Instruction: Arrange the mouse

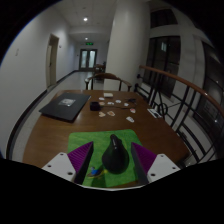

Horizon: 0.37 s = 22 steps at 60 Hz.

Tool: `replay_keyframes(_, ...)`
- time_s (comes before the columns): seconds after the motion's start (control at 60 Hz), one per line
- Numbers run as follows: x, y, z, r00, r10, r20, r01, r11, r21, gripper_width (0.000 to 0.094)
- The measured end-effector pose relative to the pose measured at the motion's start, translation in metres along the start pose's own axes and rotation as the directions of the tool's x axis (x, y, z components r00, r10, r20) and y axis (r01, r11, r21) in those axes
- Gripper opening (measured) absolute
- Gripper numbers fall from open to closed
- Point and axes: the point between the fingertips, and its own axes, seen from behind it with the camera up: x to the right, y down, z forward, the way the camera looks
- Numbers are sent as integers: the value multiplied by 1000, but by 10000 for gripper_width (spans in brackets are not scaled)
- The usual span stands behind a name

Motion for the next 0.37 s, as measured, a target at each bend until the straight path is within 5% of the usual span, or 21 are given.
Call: replay_keyframes(0.367,-78,41,-148,1000,22,-20,-22,1000,9,826)
